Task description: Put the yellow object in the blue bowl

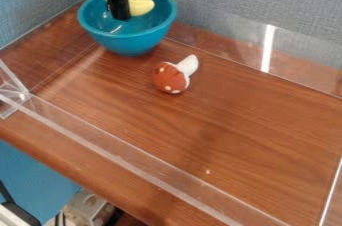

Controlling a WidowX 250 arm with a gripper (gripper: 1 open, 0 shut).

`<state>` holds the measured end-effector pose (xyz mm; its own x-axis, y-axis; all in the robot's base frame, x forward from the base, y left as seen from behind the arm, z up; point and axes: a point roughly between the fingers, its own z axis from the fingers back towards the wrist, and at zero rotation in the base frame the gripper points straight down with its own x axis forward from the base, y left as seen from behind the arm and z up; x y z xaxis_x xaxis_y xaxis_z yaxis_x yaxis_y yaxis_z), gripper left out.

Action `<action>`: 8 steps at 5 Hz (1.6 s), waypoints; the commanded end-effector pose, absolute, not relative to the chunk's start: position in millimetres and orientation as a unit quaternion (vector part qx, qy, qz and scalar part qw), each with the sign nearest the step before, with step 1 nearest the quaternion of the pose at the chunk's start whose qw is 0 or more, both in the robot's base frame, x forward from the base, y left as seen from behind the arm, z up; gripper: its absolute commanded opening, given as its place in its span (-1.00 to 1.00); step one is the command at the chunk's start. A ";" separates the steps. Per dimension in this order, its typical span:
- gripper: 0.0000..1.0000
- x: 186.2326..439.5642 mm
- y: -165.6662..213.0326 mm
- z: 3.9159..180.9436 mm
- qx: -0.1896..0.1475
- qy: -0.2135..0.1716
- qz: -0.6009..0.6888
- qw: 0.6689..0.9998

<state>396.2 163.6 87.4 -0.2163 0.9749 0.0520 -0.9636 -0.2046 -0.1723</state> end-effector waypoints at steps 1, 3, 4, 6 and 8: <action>-1.00 397.0 172.6 100.8 -0.048 -0.110 0.778 0.617; 1.00 392.5 167.0 96.0 -0.046 -0.107 0.776 0.620; -1.00 390.4 159.9 108.6 -0.049 -0.101 0.773 0.624; 1.00 392.4 150.3 132.5 -0.046 -0.096 0.800 0.590; -1.00 383.1 130.0 133.9 -0.049 -0.095 0.790 0.604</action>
<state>379.5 132.9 88.7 -0.2606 0.9649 0.0316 -0.9621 -0.2568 -0.0917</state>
